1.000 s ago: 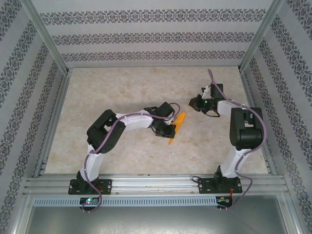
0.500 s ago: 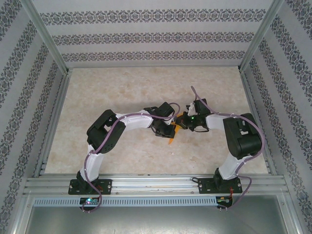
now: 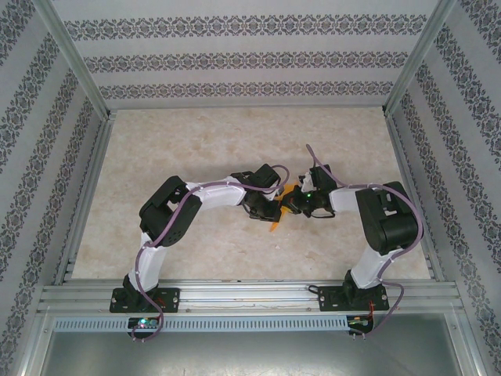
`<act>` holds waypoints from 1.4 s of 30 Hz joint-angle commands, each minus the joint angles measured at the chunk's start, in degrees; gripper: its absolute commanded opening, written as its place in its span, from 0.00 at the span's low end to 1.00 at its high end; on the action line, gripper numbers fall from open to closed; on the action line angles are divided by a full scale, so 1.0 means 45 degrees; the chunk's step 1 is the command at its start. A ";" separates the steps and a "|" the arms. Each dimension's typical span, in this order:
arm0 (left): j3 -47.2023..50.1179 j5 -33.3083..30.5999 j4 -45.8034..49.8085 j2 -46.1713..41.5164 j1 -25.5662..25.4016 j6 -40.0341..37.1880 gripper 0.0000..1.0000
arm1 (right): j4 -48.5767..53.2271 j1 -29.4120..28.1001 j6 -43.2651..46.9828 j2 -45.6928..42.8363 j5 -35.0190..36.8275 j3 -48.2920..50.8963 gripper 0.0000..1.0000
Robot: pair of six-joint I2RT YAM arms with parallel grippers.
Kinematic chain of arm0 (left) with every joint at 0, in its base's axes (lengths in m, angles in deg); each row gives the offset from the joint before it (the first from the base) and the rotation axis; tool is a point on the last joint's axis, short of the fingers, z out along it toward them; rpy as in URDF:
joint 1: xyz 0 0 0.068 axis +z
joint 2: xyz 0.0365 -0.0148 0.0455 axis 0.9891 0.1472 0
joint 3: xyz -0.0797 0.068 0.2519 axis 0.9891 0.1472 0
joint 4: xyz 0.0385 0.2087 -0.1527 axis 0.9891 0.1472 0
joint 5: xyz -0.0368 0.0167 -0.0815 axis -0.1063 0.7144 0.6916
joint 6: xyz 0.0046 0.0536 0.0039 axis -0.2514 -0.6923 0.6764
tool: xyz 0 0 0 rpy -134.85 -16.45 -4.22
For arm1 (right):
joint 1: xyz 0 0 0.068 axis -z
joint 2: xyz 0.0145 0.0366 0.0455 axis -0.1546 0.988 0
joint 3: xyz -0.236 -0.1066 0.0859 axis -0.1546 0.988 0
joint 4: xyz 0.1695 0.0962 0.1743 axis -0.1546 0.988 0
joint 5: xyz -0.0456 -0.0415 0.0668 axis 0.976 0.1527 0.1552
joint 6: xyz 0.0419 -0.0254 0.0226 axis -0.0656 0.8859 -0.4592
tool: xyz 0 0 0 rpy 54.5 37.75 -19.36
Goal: Fold a paper plane with a square sheet of paper (fold left side to right side)
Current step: Fold the wing for the fifth time at the center of the table.
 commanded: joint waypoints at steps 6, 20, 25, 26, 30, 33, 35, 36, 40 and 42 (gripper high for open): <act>0.0698 -0.1423 0.2445 0.1248 -0.0148 -0.0277 0.03 | -0.0026 -0.0272 -0.0161 -0.0535 -0.0064 0.0541 0.00; 0.0639 -0.0115 0.1378 -0.0236 0.0053 0.0165 0.12 | 0.1343 -0.0280 0.1151 0.0392 0.1297 0.1066 0.00; 0.0673 0.0962 0.0715 -0.1288 0.0405 0.0534 0.14 | 0.1209 -0.0292 0.1404 0.0679 0.1322 0.1262 0.00; 0.0730 0.1318 0.0521 -0.1430 0.0474 0.0660 0.14 | 0.1151 -0.0293 0.1423 0.0719 0.1323 0.1293 0.00; 0.1071 0.2498 -0.0281 -0.1734 0.0611 0.1304 0.13 | 0.1019 -0.0302 0.1480 0.0767 0.1320 0.1323 0.00; 0.1297 0.3122 -0.0833 -0.1692 0.0614 0.1717 0.11 | 0.1021 -0.0293 0.1559 0.0806 0.1328 0.1308 0.00; 0.1415 0.3332 -0.1046 -0.1580 0.0614 0.1866 0.09 | 0.1018 -0.0304 0.1599 0.0882 0.1303 0.1286 0.00; 0.1402 0.3397 -0.1049 -0.1500 0.0614 0.1871 0.09 | 0.1011 -0.0297 0.1599 0.0923 0.1283 0.1284 0.00; 0.1249 0.3680 -0.1098 -0.1255 0.0609 0.1861 0.09 | 0.1021 -0.0309 0.1591 0.1025 0.1245 0.1262 0.00; 0.1173 0.3816 -0.1127 -0.1157 0.0612 0.1871 0.09 | 0.1021 -0.0292 0.1580 0.1059 0.1264 0.1264 0.00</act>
